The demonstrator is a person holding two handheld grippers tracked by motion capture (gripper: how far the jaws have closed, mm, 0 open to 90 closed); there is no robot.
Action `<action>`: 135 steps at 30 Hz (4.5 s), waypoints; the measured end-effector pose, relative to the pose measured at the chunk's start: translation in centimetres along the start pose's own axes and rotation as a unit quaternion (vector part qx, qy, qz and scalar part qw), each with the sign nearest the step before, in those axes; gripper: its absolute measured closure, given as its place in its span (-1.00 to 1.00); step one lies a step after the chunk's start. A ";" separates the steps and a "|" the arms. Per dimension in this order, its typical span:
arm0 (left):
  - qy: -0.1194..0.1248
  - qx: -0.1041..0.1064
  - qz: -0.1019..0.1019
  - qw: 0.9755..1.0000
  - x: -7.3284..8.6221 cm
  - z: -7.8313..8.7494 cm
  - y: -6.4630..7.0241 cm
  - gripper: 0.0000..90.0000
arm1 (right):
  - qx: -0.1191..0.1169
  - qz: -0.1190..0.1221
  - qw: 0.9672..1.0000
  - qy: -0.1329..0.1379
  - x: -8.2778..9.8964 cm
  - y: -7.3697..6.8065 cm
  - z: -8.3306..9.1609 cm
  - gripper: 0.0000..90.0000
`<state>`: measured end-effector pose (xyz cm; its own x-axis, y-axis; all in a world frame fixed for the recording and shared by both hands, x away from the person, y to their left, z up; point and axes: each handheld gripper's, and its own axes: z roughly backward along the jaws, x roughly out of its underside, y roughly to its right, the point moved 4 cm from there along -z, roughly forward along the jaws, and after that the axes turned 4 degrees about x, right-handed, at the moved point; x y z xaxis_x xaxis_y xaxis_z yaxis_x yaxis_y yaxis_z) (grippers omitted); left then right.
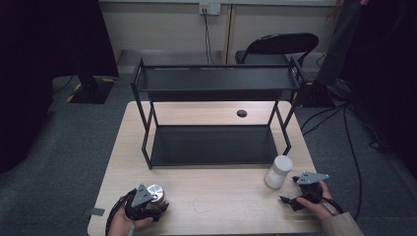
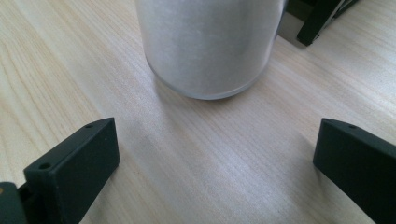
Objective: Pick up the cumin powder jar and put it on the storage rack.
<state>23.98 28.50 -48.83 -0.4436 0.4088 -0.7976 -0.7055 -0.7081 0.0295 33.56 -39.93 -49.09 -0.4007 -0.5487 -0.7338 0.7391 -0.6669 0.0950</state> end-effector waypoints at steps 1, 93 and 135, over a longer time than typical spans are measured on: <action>0.000 0.002 0.003 1.000 -0.1 0.1 0.0 -0.33 | 0.000 0.000 1.000 0.000 0.0 0.0 0.0 -1.00; 0.022 0.049 -0.018 0.998 -35.3 5.2 -2.9 -0.33 | -0.001 0.000 1.000 0.000 0.0 0.0 0.0 -1.00; 0.003 -0.061 0.041 0.997 -43.2 -1.4 -5.3 -0.33 | -0.002 0.001 1.000 -0.001 0.0 0.1 0.0 -1.00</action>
<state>47.64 13.78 -15.40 -0.4934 0.3439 -0.7989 -0.5940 -0.8042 0.0207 33.62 -39.97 -49.05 -0.4001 -0.5506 -0.7326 0.7422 -0.6636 0.0933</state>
